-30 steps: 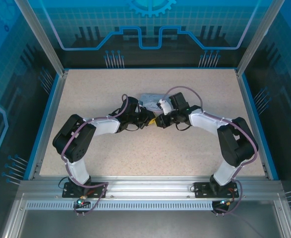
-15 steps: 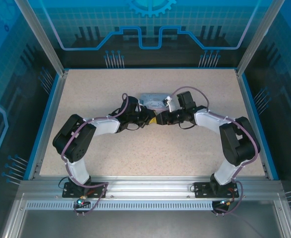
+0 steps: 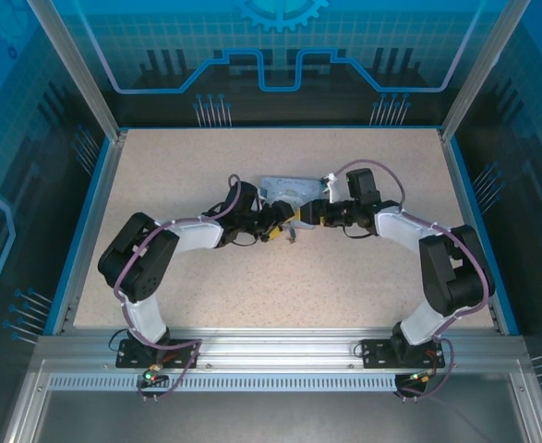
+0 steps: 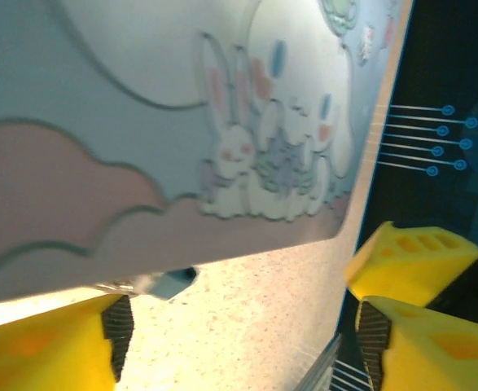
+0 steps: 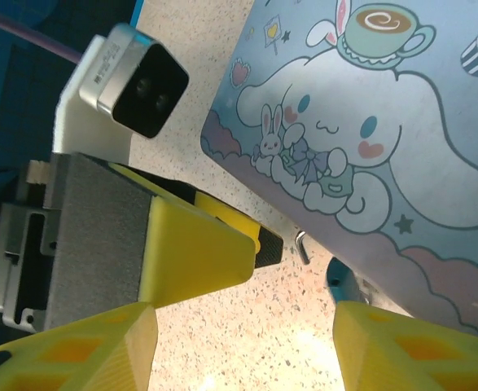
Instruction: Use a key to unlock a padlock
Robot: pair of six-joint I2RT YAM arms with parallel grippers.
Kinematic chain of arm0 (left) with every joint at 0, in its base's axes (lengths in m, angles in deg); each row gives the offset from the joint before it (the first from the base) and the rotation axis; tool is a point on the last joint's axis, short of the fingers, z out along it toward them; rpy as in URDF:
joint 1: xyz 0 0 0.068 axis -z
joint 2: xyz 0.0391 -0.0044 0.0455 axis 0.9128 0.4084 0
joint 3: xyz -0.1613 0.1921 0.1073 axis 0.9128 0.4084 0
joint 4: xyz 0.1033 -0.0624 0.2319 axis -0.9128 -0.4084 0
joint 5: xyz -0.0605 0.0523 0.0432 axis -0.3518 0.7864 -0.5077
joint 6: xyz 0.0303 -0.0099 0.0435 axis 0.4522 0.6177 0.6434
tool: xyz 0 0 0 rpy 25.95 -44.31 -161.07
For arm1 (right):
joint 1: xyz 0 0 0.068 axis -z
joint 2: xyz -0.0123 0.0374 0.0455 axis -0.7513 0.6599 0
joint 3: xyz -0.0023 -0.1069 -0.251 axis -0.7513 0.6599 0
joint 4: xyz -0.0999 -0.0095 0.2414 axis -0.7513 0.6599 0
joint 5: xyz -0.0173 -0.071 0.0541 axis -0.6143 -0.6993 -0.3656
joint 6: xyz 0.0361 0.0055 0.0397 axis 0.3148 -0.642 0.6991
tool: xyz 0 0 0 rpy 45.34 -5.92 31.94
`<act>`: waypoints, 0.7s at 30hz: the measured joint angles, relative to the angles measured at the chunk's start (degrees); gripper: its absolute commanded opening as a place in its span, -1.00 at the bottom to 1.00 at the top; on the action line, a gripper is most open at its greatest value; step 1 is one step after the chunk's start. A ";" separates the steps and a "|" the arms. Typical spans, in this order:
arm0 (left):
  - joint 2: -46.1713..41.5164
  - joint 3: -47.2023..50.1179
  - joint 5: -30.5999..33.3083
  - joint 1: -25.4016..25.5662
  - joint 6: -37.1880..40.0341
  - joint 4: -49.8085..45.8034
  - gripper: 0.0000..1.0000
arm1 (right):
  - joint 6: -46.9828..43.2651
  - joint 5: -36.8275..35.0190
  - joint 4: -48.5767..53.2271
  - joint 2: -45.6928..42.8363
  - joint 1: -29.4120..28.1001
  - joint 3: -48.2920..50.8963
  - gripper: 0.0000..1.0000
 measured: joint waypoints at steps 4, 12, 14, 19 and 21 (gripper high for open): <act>-2.05 0.44 0.83 -0.04 2.64 -3.87 0.92 | 1.07 -0.24 -1.16 0.50 -0.02 0.26 0.19; -8.90 0.48 1.11 -0.04 7.78 -8.52 0.97 | 1.51 -1.49 -2.03 0.57 -0.59 0.55 0.18; -10.01 0.48 1.55 -0.04 8.94 -9.86 0.98 | 1.64 -2.03 -2.08 0.57 -0.96 0.96 0.18; -12.11 0.48 3.58 -0.59 12.33 -13.42 0.98 | 2.56 -3.74 -4.52 0.55 -2.05 3.56 0.18; -12.74 0.46 4.42 -1.01 13.31 -14.53 0.98 | 3.15 -4.44 -5.92 0.28 -2.38 4.24 0.18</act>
